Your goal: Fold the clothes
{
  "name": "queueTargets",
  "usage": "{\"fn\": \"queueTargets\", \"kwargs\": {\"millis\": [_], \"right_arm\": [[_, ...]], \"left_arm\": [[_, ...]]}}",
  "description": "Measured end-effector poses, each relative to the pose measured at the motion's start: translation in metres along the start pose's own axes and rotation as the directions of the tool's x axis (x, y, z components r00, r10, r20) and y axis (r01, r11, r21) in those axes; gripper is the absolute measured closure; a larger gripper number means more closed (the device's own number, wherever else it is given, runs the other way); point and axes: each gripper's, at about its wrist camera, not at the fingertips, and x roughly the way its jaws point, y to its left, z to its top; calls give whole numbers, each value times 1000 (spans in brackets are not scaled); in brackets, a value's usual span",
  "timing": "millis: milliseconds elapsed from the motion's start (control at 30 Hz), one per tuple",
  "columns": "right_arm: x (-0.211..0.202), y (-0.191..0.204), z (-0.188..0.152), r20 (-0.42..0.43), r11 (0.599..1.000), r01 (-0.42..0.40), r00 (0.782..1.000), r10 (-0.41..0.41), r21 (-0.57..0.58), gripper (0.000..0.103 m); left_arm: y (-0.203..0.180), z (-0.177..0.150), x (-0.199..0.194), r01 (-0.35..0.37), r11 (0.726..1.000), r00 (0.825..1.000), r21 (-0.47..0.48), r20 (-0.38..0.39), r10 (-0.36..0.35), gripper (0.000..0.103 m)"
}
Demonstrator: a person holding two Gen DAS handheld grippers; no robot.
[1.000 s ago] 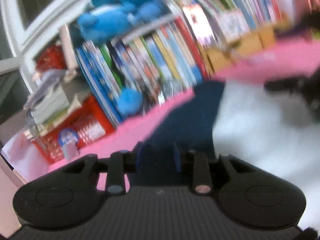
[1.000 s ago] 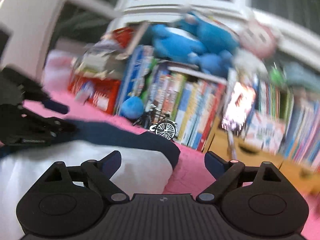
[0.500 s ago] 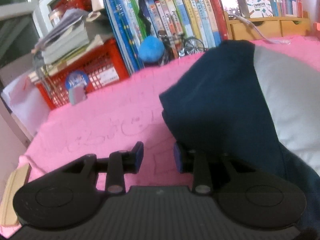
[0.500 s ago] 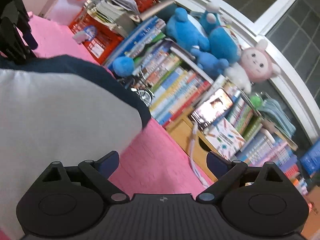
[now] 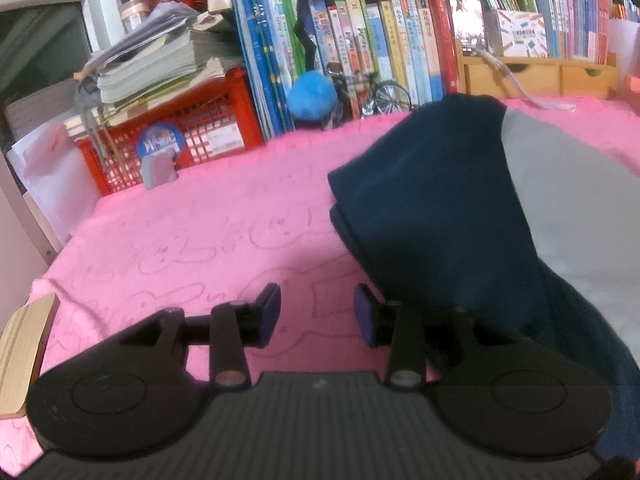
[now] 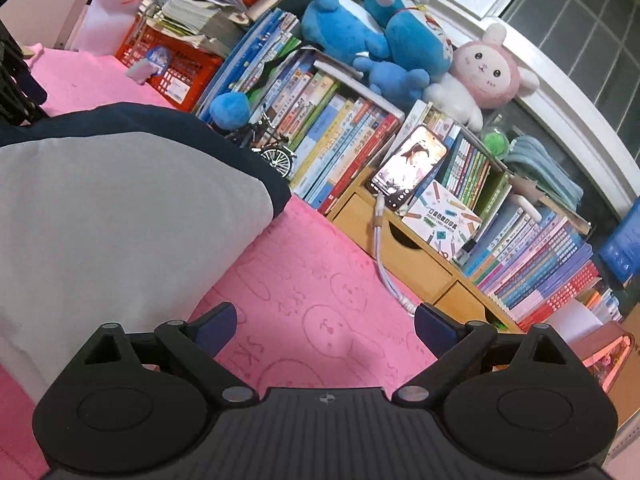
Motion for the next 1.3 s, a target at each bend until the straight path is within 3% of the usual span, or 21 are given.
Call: {"fn": "queueTargets", "kwargs": {"millis": [133,233,400,500,667,867,933,1000,1100,1167,1233,1300], "right_arm": [[-9,-2,2,9,999,-3,1000,3,35,6],[-16,-1,8,36,991,-41,999,37,128,5],[-16,6,17,76,932,-196,980,182,305,5],[-14,11,14,79,887,-273,962,263,371,5],[-14,7,-8,12,919,-195,979,203,344,5],[-13,-38,-45,-101,897,-76,986,133,434,4],[-11,-56,-56,-84,836,-124,977,198,535,4],[-6,-74,-63,-26,727,-208,955,297,654,4],[18,-89,-62,60,575,-305,912,405,759,4],[38,-88,-54,87,522,-343,888,452,781,4],[56,-85,-44,110,485,-378,863,494,789,4],[72,-79,-33,127,465,-413,838,531,783,4]], "left_arm": [[18,6,-18,28,992,999,-122,37,-24,64],[23,9,-35,80,977,995,-200,80,-65,59],[-4,2,-47,176,963,983,-203,98,-158,59],[-19,-8,-44,188,968,982,-166,66,-179,59],[-19,-33,-45,146,982,989,-118,39,-142,52],[0,-43,-64,187,973,982,-137,23,-185,52],[20,-39,-66,246,943,969,-222,21,-248,51],[45,-31,-60,297,887,951,-353,28,-307,50],[76,-19,-34,370,749,907,-549,37,-420,48],[85,-11,-15,400,670,874,-625,40,-484,46],[86,-3,4,402,638,858,-657,26,-513,46],[83,1,19,382,637,856,-669,-4,-517,46]]}}
